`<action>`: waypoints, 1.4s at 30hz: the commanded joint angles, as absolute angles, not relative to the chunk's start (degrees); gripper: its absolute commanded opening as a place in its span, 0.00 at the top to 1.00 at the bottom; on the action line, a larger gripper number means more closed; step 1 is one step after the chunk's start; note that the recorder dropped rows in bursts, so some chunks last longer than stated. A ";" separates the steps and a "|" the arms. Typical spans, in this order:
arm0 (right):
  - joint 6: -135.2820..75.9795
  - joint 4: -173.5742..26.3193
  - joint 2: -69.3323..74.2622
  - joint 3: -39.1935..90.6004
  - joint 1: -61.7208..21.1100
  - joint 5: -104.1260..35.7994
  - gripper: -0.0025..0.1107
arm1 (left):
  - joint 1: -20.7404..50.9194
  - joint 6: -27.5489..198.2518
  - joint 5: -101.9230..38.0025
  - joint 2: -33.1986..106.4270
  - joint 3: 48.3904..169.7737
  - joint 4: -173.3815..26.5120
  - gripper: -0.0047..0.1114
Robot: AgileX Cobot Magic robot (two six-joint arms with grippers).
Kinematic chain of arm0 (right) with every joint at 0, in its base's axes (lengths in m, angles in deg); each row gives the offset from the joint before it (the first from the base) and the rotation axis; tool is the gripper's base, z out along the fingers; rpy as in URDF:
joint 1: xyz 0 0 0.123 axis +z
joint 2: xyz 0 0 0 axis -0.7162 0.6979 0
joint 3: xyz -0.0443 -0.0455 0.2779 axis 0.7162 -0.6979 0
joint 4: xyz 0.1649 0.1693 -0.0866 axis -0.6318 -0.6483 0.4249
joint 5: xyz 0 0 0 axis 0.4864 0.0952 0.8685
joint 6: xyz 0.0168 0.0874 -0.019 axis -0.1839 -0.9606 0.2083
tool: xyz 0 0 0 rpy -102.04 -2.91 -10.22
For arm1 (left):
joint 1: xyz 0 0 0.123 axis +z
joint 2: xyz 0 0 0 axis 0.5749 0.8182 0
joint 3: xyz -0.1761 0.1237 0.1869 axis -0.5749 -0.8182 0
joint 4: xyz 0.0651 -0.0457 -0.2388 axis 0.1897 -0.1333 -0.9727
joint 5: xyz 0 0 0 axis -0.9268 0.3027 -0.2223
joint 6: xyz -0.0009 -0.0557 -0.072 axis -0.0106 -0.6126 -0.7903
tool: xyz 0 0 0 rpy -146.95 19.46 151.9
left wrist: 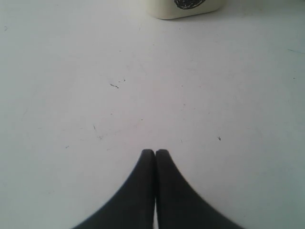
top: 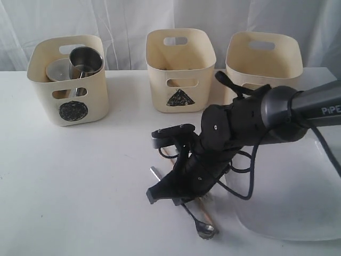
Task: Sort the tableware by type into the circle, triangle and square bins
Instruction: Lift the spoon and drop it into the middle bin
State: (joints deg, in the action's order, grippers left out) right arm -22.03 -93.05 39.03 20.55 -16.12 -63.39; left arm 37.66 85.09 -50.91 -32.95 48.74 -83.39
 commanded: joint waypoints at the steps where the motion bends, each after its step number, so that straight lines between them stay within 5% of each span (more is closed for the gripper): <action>1: -19.85 -91.65 32.36 22.14 -16.02 -64.14 0.98 | 37.82 84.72 -51.52 -33.20 48.39 -84.00 0.96; 9: -17.30 -91.42 23.03 24.27 -16.12 -61.67 0.98 | 37.82 84.72 -51.52 -33.20 48.39 -84.00 0.96; 17: -15.57 -86.10 17.67 26.27 -22.75 -33.03 0.98 | 37.82 84.72 -51.52 -33.20 48.39 -84.00 0.96; 27: -25.70 -88.31 30.13 28.26 -30.61 -5.55 0.98 | 37.82 84.72 -51.52 -33.20 48.39 -84.00 0.96; 36: -35.00 -77.86 49.78 48.00 -31.47 6.27 0.98 | 37.82 84.72 -51.52 -33.20 48.39 -84.00 0.96; 42: -34.86 -78.67 55.22 55.00 -32.05 -8.25 0.72 | 37.82 84.72 -51.52 -33.20 48.39 -84.00 0.96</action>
